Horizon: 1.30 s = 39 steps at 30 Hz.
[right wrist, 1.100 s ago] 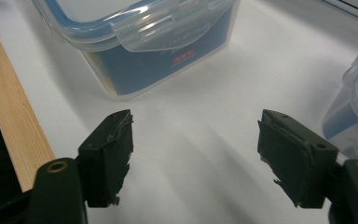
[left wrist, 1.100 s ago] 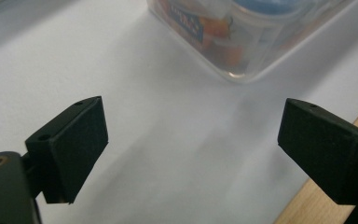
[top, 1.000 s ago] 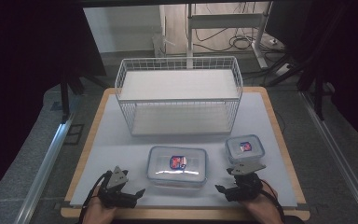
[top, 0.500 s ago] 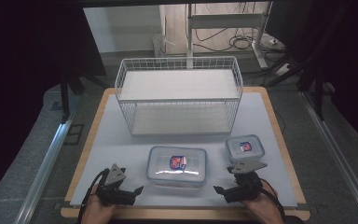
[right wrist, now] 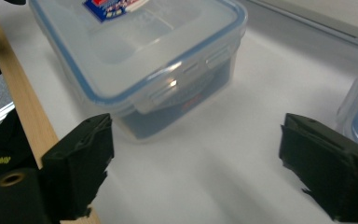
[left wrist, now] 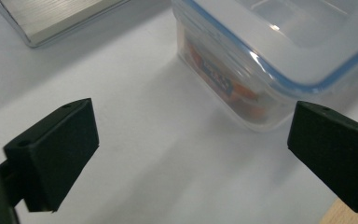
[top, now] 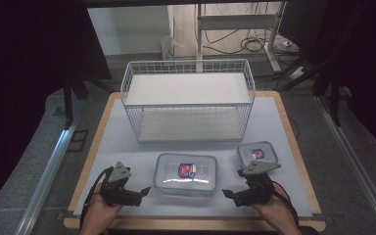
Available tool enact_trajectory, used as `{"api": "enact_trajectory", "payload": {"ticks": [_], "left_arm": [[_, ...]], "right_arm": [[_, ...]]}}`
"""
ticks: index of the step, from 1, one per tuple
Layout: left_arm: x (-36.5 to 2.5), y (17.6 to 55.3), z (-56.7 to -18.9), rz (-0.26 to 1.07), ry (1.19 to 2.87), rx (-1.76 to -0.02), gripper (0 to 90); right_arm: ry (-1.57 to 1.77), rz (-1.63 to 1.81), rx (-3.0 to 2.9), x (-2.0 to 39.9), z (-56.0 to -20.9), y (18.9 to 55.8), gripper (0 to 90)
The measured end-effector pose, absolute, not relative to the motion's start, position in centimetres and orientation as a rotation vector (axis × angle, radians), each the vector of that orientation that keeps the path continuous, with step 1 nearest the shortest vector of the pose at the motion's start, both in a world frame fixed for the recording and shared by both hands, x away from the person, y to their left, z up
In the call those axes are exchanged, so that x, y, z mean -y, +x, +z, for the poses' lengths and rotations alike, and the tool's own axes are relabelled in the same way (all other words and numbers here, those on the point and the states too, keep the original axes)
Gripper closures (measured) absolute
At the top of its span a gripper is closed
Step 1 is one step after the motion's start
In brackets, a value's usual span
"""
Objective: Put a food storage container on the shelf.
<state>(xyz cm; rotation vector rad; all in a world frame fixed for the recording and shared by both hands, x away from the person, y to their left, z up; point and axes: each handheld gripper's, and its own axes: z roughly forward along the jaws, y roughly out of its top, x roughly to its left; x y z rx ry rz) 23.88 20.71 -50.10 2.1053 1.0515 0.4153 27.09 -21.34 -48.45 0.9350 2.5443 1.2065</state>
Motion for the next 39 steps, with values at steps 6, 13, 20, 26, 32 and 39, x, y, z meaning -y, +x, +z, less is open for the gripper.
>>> {"api": "enact_trajectory", "payload": {"ticks": [6, 13, 20, 26, 32, 39], "left_arm": [[-20.6, 26.3, -49.2, 0.258, 2.051, -1.036, 1.8], [-18.8, 28.5, -49.9, 0.114, 2.097, -0.976, 2.0], [-17.3, 30.0, -50.9, -0.109, 2.067, -0.929, 1.4], [-16.8, 29.8, -50.9, -0.148, 2.068, -0.958, 1.4], [-17.2, 27.9, -50.2, -0.06, 2.065, -0.942, 8.2], [-18.3, 26.0, -50.3, -0.038, 2.017, -0.93, 24.8]], "right_arm": [[0.954, 1.182, -2.574, 19.8, -48.0, 27.8, 1.2], [0.996, 1.199, -2.632, 17.9, -48.2, 29.5, 3.8], [1.162, 1.272, -2.739, 16.6, -49.4, 31.6, 4.4], [1.238, 1.286, -2.787, 16.2, -49.6, 32.1, 8.1], [1.204, 1.318, -2.785, 16.8, -49.3, 30.9, 18.8], [1.174, 1.379, -2.76, 17.8, -49.0, 29.8, 33.3]]}}
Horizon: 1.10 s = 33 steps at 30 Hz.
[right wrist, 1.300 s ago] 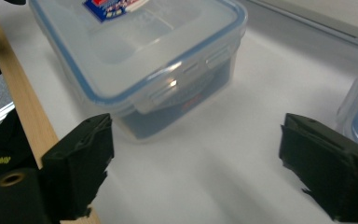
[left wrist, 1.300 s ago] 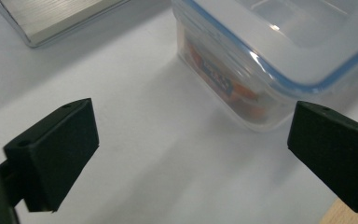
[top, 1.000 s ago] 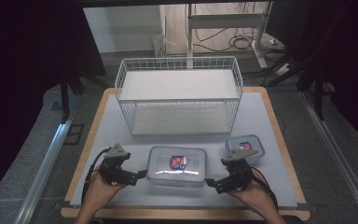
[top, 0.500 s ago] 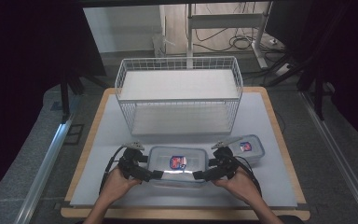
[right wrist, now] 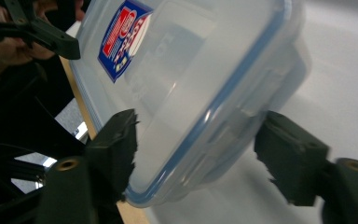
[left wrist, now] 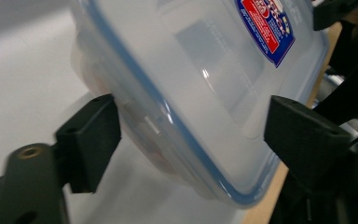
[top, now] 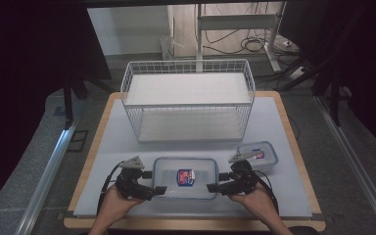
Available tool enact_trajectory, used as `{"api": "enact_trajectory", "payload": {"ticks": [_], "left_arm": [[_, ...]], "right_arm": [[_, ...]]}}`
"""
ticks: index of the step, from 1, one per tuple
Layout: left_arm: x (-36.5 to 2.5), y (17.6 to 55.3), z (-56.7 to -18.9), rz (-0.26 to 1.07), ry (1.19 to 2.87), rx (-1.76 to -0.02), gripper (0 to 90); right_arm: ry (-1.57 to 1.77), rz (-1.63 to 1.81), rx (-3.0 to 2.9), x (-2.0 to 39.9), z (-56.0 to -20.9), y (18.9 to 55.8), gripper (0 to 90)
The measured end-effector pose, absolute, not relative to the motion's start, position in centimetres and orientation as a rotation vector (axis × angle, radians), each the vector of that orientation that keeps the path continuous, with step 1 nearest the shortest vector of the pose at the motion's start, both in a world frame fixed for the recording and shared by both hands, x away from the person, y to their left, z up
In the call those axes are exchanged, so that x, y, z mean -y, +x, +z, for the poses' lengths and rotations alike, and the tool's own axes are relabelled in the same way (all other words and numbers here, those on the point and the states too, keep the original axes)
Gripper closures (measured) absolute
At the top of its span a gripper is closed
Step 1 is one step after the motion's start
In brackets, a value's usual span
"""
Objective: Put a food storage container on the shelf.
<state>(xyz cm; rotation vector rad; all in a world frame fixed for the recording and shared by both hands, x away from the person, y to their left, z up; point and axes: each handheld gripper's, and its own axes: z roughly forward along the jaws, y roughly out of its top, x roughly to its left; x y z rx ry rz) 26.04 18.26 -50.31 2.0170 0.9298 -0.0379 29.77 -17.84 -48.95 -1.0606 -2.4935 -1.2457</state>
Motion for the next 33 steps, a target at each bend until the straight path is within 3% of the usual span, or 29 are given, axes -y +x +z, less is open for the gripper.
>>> {"api": "enact_trajectory", "payload": {"ticks": [1, 4, 11, 16, 20, 26, 33], "left_arm": [[-19.0, 25.8, -50.4, -0.054, 1.963, -0.938, 30.1], [-19.6, 25.4, -50.7, -0.072, 1.915, -0.942, 37.0], [-20.3, 24.7, -51.2, -0.107, 1.832, -0.969, 44.8], [-20.5, 25.1, -51.7, -0.145, 1.809, -0.965, 43.5], [-20.7, 25.5, -52.2, -0.196, 1.785, -0.995, 37.0], [-20.7, 25.4, -51.9, -0.216, 1.78, -0.995, 46.4], [-21.2, 25.5, -52.0, -0.275, 1.733, -1.024, 51.4]], "right_arm": [[-1.057, -1.274, 2.482, 18.2, -48.8, 29.6, 38.5], [-1.052, -1.297, 2.476, 18.4, -48.6, 29.2, 42.1], [-1.055, -1.331, 2.423, 19.0, -48.7, 29.0, 48.1], [-1.065, -1.337, 2.398, 19.1, -48.8, 29.1, 48.4], [-1.062, -1.338, 2.395, 19.2, -48.9, 29.2, 48.4], [-1.064, -1.342, 2.385, 19.2, -49.0, 29.2, 48.5], [-1.07, -1.354, 2.362, 19.4, -48.9, 29.1, 50.6]]}}
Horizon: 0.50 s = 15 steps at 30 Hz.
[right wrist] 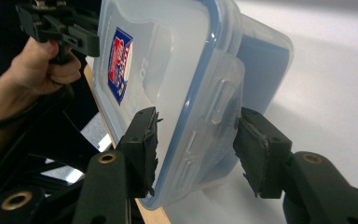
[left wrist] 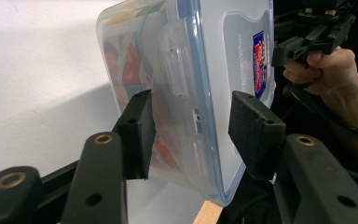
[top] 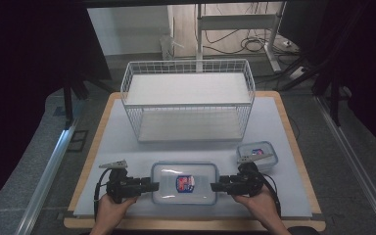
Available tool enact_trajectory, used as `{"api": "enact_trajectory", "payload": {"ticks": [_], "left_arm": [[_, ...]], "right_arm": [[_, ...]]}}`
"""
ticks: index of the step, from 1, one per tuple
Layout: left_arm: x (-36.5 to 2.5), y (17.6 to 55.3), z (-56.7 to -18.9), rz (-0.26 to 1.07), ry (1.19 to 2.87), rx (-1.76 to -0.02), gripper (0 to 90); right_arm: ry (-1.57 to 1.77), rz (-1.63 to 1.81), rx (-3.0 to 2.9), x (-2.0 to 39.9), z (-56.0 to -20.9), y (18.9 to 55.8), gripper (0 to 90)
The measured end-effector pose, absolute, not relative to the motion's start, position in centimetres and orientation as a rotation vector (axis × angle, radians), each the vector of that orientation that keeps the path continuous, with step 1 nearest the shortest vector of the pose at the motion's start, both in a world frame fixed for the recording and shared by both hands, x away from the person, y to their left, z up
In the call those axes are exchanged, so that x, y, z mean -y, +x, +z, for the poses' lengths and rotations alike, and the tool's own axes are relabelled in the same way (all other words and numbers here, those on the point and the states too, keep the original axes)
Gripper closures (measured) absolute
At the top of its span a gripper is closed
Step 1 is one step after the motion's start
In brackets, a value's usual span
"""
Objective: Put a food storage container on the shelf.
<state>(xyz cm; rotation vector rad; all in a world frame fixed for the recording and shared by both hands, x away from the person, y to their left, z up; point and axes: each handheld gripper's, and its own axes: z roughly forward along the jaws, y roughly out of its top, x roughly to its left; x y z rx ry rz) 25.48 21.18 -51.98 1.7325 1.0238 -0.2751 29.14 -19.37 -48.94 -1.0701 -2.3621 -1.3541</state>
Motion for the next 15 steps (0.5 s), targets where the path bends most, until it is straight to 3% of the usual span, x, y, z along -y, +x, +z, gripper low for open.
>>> {"api": "enact_trajectory", "payload": {"ticks": [15], "left_arm": [[-20.93, 25.22, -51.4, -0.216, 1.726, -1.058, 52.9]], "right_arm": [[-1.12, -1.405, 2.296, 19.48, -48.92, 29.18, 54.9]]}}
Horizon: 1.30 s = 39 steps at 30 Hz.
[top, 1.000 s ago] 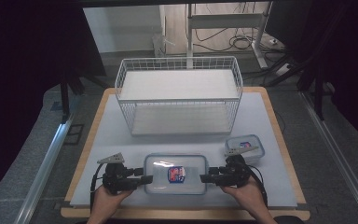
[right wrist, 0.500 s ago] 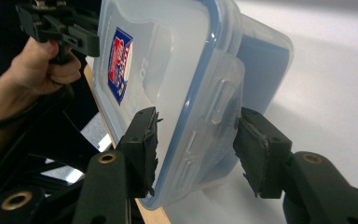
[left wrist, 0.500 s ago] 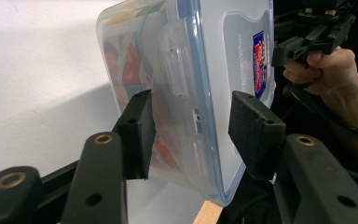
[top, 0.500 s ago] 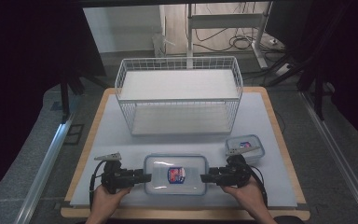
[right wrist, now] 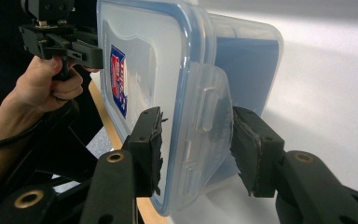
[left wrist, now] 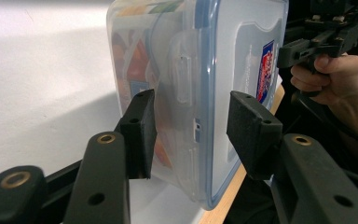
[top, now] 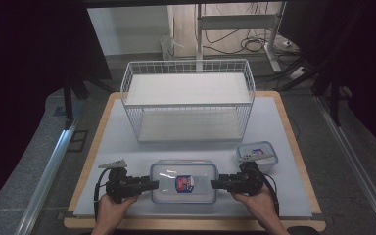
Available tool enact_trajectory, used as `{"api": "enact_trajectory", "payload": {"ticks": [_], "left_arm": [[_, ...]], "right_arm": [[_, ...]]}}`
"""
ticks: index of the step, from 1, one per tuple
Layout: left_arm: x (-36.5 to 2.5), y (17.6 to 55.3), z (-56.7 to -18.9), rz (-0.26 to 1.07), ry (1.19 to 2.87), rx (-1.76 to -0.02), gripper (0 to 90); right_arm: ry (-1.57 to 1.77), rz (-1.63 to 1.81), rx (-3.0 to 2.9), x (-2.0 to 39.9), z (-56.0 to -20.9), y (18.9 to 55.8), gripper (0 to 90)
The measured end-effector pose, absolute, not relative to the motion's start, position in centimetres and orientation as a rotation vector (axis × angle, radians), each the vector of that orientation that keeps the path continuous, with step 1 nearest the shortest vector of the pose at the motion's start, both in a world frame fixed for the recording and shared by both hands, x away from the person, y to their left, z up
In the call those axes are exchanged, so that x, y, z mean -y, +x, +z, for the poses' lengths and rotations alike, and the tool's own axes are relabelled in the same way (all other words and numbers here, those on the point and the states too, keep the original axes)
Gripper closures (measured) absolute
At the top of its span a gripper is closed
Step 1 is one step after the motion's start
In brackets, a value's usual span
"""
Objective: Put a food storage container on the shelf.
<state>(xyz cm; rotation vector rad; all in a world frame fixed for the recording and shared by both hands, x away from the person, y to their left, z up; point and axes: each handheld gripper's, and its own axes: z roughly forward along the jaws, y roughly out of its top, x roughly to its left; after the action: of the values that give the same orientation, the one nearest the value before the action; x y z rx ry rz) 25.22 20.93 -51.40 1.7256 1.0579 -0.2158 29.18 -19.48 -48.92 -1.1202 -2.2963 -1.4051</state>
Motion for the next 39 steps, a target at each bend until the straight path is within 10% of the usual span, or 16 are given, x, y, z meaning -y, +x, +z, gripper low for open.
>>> {"api": "enact_trajectory", "payload": {"ticks": [39], "left_arm": [[-20.9, 30.6, -40.6, -0.058, 1.669, -0.935, 55.1]], "right_arm": [[-1.068, -1.657, 2.294, 19.9, -39.0, 35.1, 53.5]]}}
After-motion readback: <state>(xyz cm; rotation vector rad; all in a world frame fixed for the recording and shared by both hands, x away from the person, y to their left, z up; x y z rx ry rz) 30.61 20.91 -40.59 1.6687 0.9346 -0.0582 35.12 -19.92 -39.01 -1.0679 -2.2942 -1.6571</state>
